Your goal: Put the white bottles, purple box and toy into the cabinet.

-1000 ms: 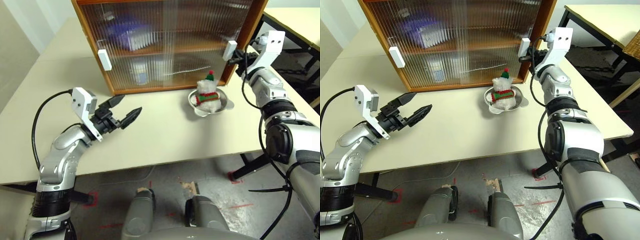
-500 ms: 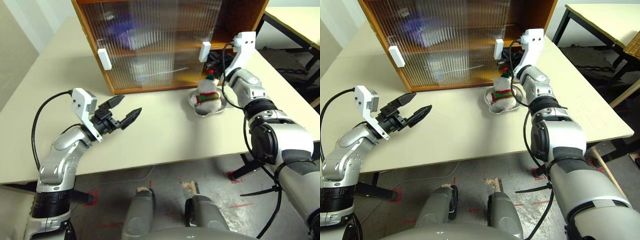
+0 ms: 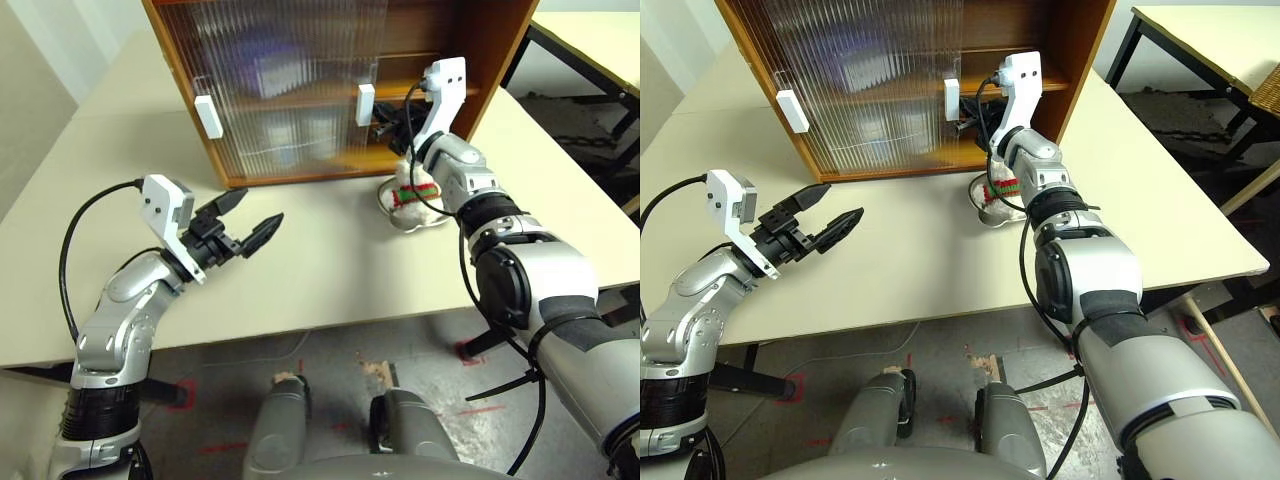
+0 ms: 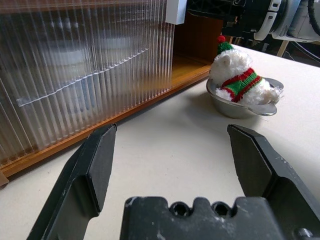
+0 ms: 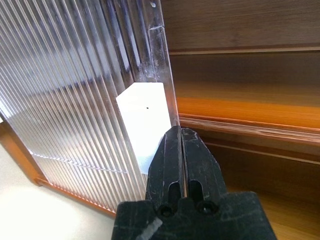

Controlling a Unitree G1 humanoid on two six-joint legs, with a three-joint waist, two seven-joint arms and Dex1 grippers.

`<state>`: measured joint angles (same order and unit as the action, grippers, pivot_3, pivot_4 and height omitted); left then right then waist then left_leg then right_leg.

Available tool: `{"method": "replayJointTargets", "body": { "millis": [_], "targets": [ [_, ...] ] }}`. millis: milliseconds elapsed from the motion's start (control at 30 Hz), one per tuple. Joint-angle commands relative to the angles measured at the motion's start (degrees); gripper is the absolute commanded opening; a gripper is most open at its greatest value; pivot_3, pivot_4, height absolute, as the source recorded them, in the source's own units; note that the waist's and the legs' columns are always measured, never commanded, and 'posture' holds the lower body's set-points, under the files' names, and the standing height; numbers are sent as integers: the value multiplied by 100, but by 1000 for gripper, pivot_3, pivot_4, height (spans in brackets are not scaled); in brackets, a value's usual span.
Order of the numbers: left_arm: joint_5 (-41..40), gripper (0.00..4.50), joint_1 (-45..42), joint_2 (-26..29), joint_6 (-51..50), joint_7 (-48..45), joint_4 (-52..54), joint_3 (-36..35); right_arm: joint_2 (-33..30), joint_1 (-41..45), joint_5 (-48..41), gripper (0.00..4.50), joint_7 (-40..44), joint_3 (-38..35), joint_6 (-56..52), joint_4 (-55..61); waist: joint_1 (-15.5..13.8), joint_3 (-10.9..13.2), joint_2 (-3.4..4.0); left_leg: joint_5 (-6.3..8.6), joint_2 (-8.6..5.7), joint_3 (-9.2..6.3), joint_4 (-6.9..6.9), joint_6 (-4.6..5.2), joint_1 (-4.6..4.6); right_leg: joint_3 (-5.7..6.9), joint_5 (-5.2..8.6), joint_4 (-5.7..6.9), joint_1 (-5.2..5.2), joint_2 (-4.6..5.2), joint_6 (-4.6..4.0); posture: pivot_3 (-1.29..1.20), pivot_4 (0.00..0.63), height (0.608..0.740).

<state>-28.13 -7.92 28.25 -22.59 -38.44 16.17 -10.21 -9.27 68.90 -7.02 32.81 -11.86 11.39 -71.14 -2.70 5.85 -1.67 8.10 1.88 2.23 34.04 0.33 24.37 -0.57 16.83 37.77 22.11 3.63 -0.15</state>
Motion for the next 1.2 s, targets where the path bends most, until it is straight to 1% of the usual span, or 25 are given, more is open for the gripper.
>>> {"method": "replayJointTargets", "body": {
  "millis": [33,467,567,667,767,933,967,1000,1033,1100,1200],
  "targets": [
    [-70,4500,121,2,-34,45,152,-27,10,89,-15,19,81,23,29,78,1,0,0,0,0,0,0,0,0,0,0,0,0,1,0,247,69,740],
    [-57,4500,110,4,29,29,61,-58,239,179,9,19,199,72,44,65,12,0,0,0,1,3,-2,0,2,-4,0,1,8,-3,0,256,59,740],
    [-50,4500,102,-4,47,24,40,-60,101,143,117,19,123,143,66,73,10,0,0,0,2,3,-5,0,2,-4,0,2,10,-5,-1,255,58,740],
    [-39,4500,71,-13,73,17,-4,-54,-215,90,231,19,100,232,46,119,-13,0,-1,0,1,3,-5,0,2,-3,0,2,10,-4,-1,252,52,740],
    [-35,4500,39,-10,107,-7,-62,-53,-600,13,188,749,292,230,-38,260,-85,0,-1,0,-5,3,-4,0,6,-2,-1,0,10,1,0,245,50,740],
    [-28,4500,-15,9,173,-76,-193,-51,-1393,-418,-35,2572,981,183,-712,1099,-177,1,-3,-1,-8,3,-4,1,10,5,-1,-4,10,10,1,228,60,740],
    [-32,4500,-18,16,182,-100,-216,-48,-1520,-575,-59,2887,1094,229,-959,1411,-176,1,-4,-1,-8,3,-4,1,10,5,-1,-4,10,12,1,226,60,740],
    [-32,4500,-16,21,195,-123,-238,-46,-1685,-803,-73,3370,1215,298,-1290,1867,-166,1,-4,-1,-8,3,-4,2,13,5,-1,-7,10,17,1,222,62,740],
    [-30,4500,-14,29,202,-147,-257,-40,-1838,-1052,-107,3663,1318,356,-1671,2364,-163,1,-4,-1,-7,4,-3,2,15,4,-1,-9,10,24,1,218,64,740],
    [-29,4500,-13,32,210,-179,-282,-39,-2092,-1562,-208,4443,1407,428,-2558,3404,-163,1,-4,-2,-6,3,-4,4,18,5,-1,-12,11,30,1,212,64,740],
    [-30,4500,-24,29,213,-219,-310,-25,-2489,-2400,-401,4443,1513,576,-4107,4982,-150,2,-3,-4,0,2,-5,7,25,5,0,-12,19,35,-1,198,63,740]
  ]
}}
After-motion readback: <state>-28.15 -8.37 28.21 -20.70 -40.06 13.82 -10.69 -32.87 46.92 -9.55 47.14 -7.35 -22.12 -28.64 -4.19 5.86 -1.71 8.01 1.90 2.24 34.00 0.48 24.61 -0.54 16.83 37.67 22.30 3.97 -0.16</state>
